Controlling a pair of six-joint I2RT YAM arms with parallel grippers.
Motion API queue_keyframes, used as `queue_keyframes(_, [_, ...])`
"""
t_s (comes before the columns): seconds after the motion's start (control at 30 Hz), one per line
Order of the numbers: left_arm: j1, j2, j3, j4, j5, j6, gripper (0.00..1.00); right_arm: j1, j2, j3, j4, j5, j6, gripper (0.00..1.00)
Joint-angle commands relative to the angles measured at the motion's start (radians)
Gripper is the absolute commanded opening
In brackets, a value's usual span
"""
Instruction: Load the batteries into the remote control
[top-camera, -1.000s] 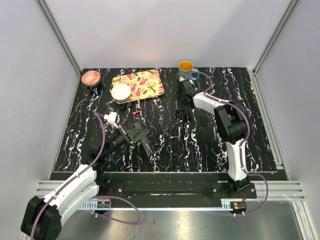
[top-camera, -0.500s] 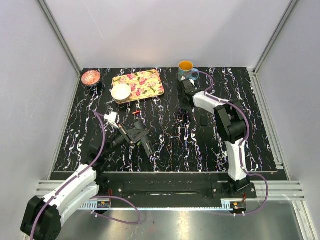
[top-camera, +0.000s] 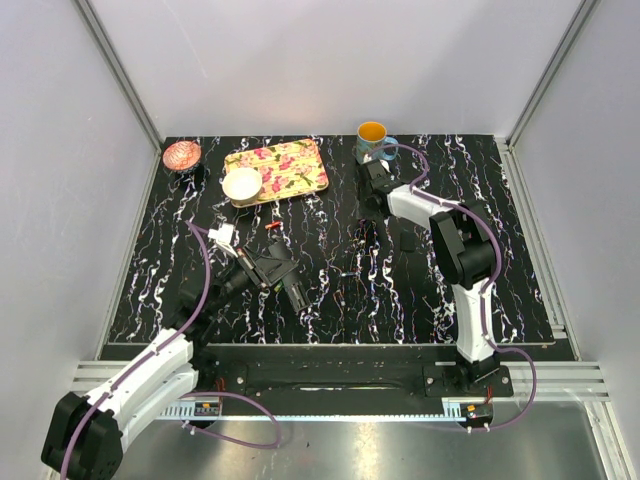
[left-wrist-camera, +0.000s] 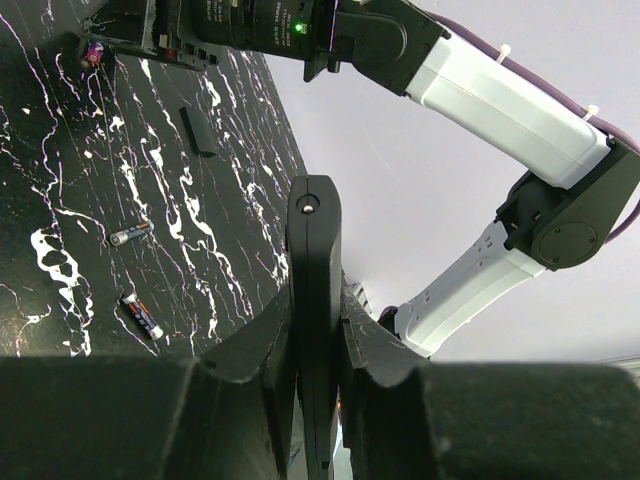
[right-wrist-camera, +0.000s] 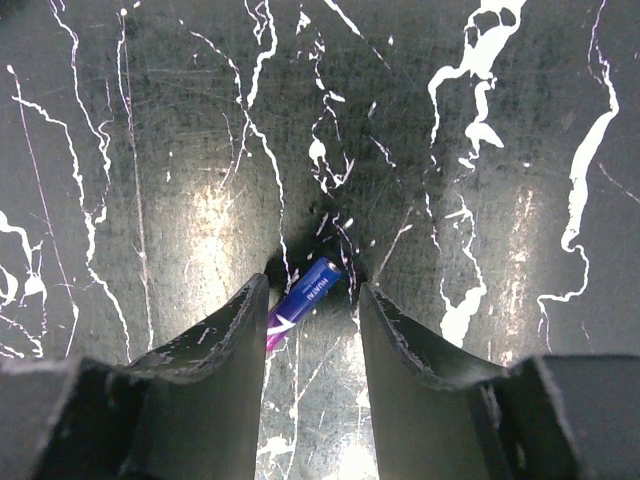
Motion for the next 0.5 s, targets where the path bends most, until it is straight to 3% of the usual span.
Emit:
queue_keyframes(0.0, [-0.003,0.007,0.027,0.060,-0.003,-0.009,0.00,0.006,-0.048,-0.037,-0.068,-0.027,0.037,0.41])
queue_keyframes(0.17, [-0.002,0.008,0.020,0.068,-0.006,-0.014,0.00,0.007,-0.051,-0.048,-0.076,-0.058,0.081,0.23])
queue_keyframes(0.47, [-0.002,0.002,0.022,0.070,0.002,-0.020,0.00,0.009,-0.036,-0.032,-0.101,-0.061,0.060,0.03])
